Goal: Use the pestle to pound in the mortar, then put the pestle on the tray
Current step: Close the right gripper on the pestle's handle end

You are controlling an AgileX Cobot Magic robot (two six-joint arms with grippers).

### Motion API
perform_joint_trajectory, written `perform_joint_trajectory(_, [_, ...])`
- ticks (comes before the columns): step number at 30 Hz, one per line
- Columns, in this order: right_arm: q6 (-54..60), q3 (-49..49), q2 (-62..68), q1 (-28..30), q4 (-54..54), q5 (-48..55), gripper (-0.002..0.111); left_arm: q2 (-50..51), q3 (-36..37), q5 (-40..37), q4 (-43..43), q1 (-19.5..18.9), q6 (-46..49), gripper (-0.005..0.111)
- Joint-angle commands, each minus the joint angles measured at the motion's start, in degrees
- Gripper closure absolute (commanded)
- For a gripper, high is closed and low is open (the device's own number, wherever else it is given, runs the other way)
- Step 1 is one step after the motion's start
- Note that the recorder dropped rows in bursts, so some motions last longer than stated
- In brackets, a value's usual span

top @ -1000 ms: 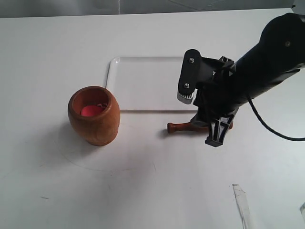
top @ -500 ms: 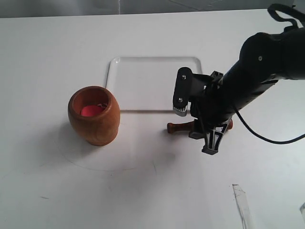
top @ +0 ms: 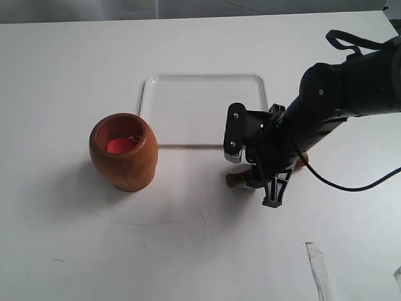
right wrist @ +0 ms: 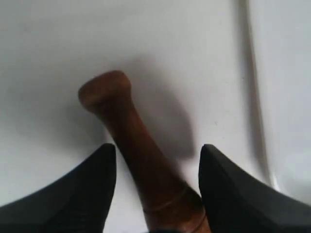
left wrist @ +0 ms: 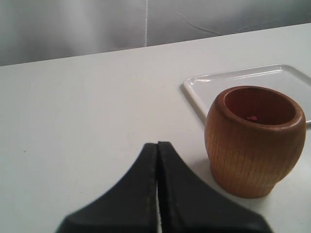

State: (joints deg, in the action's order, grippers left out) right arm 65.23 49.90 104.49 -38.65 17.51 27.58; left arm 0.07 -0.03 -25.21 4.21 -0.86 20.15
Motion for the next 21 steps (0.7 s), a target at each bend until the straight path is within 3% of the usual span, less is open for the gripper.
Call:
perform_joint_trajectory(1, [0.9, 0.3, -0.1, -0.2, 0.7, -0.7, 0.059, -0.1, 0.0, 0.2, -0.4, 0.4, -0.5, 0.107])
perform_joint_trajectory(9, [7.2, 0.3, -0.1, -0.2, 9.5, -1.6, 0.065, -0.1, 0.0, 0.2, -0.4, 0.4, -0.5, 0.107])
perform_joint_trajectory(21, [8.1, 0.3, -0.1, -0.2, 10.3, -1.0, 0.065, -0.1, 0.0, 0.2, -0.4, 0.4, -0.5, 0.107])
